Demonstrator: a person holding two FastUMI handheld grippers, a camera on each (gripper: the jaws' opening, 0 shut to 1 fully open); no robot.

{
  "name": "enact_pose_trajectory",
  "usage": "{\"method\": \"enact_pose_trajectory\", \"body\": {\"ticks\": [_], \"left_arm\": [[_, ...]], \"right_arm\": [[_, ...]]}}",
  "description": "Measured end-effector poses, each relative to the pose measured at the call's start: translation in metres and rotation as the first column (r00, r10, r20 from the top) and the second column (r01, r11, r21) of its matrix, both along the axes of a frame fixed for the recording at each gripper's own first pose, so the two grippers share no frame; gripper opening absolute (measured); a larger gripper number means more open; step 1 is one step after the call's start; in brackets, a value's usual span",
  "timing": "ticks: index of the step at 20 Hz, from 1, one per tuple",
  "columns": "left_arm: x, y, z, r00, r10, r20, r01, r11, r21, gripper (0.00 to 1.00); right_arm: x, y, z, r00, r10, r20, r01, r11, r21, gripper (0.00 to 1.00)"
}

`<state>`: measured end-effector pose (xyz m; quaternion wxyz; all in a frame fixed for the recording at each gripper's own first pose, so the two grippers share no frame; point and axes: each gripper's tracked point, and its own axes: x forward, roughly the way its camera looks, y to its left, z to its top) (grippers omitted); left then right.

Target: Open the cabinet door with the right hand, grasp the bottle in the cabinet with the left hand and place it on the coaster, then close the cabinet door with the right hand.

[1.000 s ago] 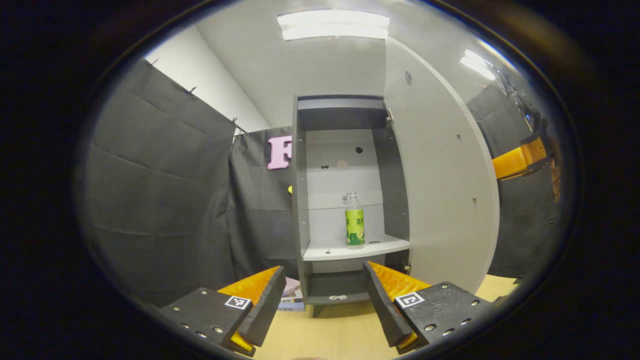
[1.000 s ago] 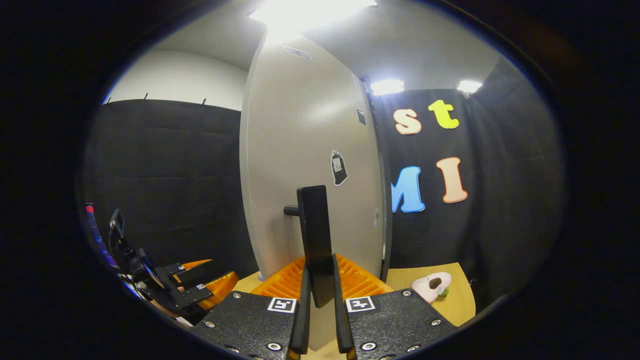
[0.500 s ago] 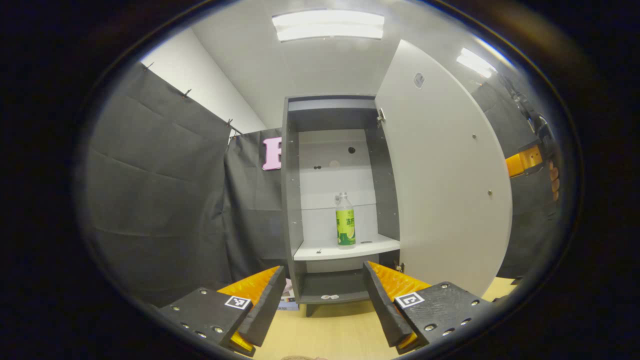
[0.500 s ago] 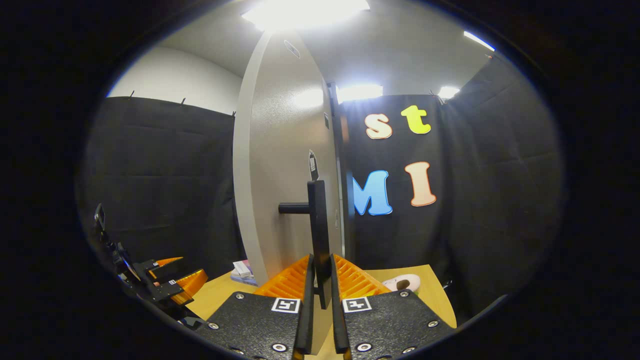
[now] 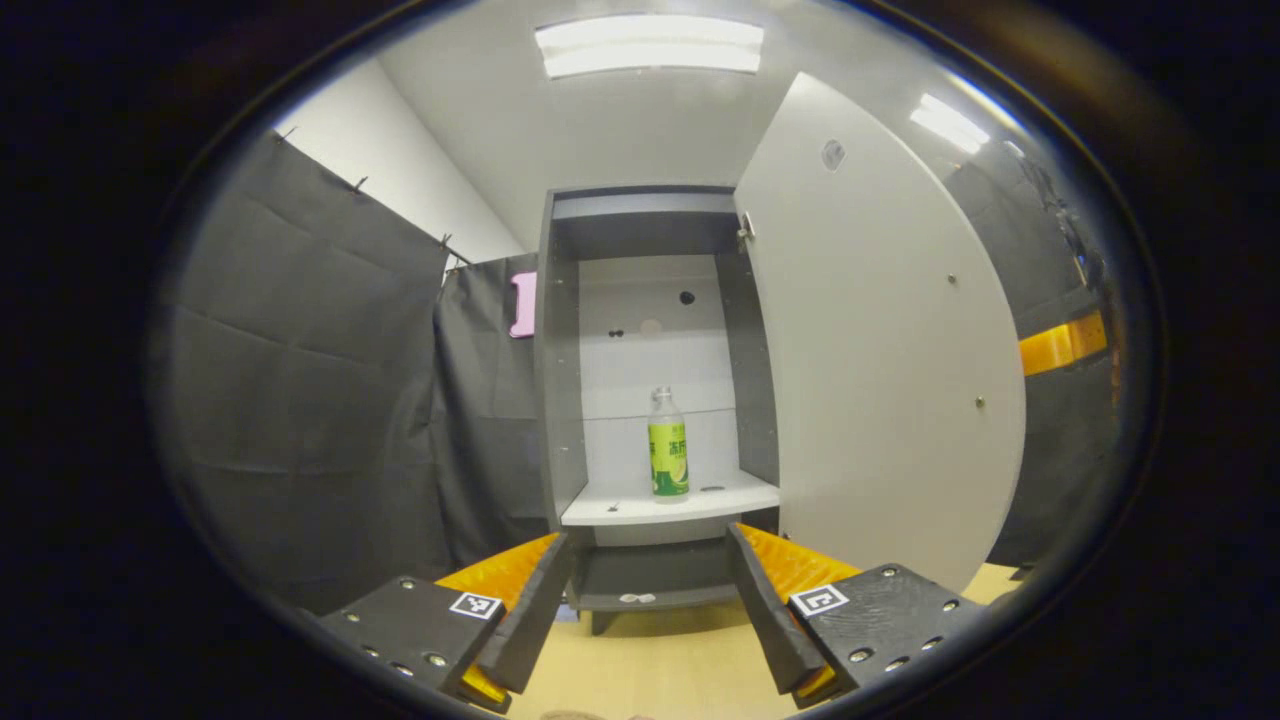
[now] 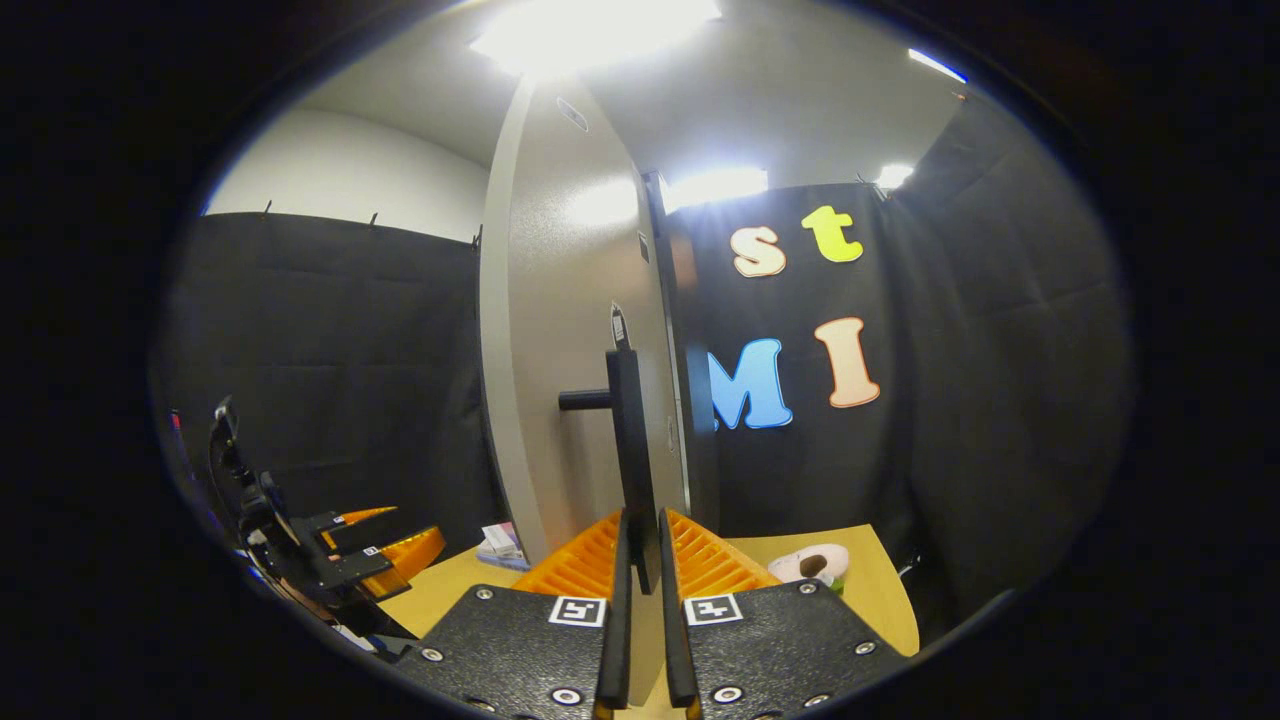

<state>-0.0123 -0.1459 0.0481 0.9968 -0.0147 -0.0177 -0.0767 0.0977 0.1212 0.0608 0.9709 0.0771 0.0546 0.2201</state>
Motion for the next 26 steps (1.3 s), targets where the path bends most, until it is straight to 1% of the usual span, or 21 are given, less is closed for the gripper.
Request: {"method": "enact_pose_trajectory", "body": {"ticks": [1,2,3,4,5,6,7,8,9,10,12,13,14,17,18,19,24,25,26], "left_arm": [[0.005,-0.002,0.004,1.000,-0.004,0.002,0.004,1.000,-0.009,0.88],[0.012,-0.003,0.010,1.000,-0.007,0.005,0.008,1.000,-0.018,0.88],[0.019,-0.004,0.014,1.000,-0.010,0.007,0.010,1.000,-0.027,0.88],[0.028,-0.004,0.017,1.000,-0.013,0.009,0.013,0.999,-0.034,0.88],[0.037,-0.004,0.021,1.000,-0.014,0.010,0.015,0.999,-0.039,0.84],[0.045,-0.006,0.025,1.000,-0.018,0.015,0.019,0.999,-0.039,0.84],[0.055,-0.007,0.030,1.000,-0.020,0.023,0.020,0.999,-0.035,0.88],[0.065,-0.009,0.033,0.999,-0.027,0.030,0.028,0.999,-0.027,0.88],[0.076,-0.011,0.038,0.999,-0.036,0.038,0.037,0.999,-0.020,0.88],[0.086,-0.012,0.044,0.998,-0.046,0.043,0.046,0.999,-0.013,0.84],[0.107,-0.015,0.045,0.997,-0.070,0.042,0.071,0.997,-0.018,0.93],[0.122,-0.017,0.041,0.996,-0.083,0.038,0.085,0.996,-0.033,0.93],[0.133,-0.021,0.040,0.994,-0.099,0.034,0.101,0.993,-0.054,0.89],[0.166,-0.026,0.035,0.990,-0.137,0.020,0.138,0.987,-0.079,0.88],[0.179,-0.026,0.035,0.989,-0.147,0.019,0.148,0.986,-0.079,0.93],[0.194,-0.031,0.034,0.987,-0.159,0.017,0.160,0.984,-0.081,0.88],[0.254,-0.049,0.023,0.976,-0.217,0.004,0.216,0.973,-0.084,0.88],[0.262,-0.053,0.020,0.974,-0.226,0.001,0.225,0.971,-0.077,0.93],[0.271,-0.056,0.017,0.973,-0.231,-0.003,0.230,0.971,-0.071,0.93]], "right_arm": [[-0.004,-0.004,-0.002,1.000,0.005,-0.003,-0.005,1.000,0.000,0.16],[-0.007,-0.013,-0.003,1.000,-0.018,0.006,0.018,1.000,-0.016,0.19],[-0.010,-0.023,-0.002,0.999,-0.041,0.022,0.042,0.998,-0.038,0.21],[-0.013,-0.031,0.000,0.998,-0.055,0.037,0.057,0.997,-0.047,0.33],[-0.016,-0.035,0.000,0.997,-0.062,0.044,0.064,0.997,-0.043,0.44],[-0.016,-0.039,0.001,0.996,-0.073,0.047,0.075,0.997,-0.037,0.77],[-0.014,-0.046,0.001,0.994,-0.095,0.050,0.097,0.995,-0.033,0.91],[-0.013,-0.056,-0.001,0.991,-0.126,0.054,0.128,0.991,-0.035,0.96],[-0.010,-0.064,-0.002,0.986,-0.160,0.056,0.162,0.986,-0.039,0.95],[-0.009,-0.074,-0.005,0.979,-0.196,0.053,0.198,0.979,-0.042,0.95],[-0.006,-0.084,-0.012,0.968,-0.249,0.033,0.250,0.967,-0.038,0.95],[-0.003,-0.088,-0.014,0.963,-0.269,0.022,0.269,0.963,-0.033,0.95],[-0.001,-0.091,-0.016,0.958,-0.288,0.014,0.288,0.957,-0.032,0.95],[0.005,-0.102,-0.021,0.933,-0.361,0.010,0.361,0.931,-0.048,0.95],[0.005,-0.105,-0.021,0.925,-0.379,0.010,0.379,0.924,-0.054,0.95],[0.008,-0.106,-0.022,0.919,-0.395,0.008,0.395,0.917,-0.059,0.95],[0.015,-0.108,-0.030,0.889,-0.459,-0.014,0.457,0.887,-0.072,0.95],[0.018,-0.108,-0.032,0.883,-0.470,-0.020,0.467,0.881,-0.076,0.95],[0.020,-0.110,-0.034,0.877,-0.480,-0.026,0.477,0.875,-0.081,0.95]]}}
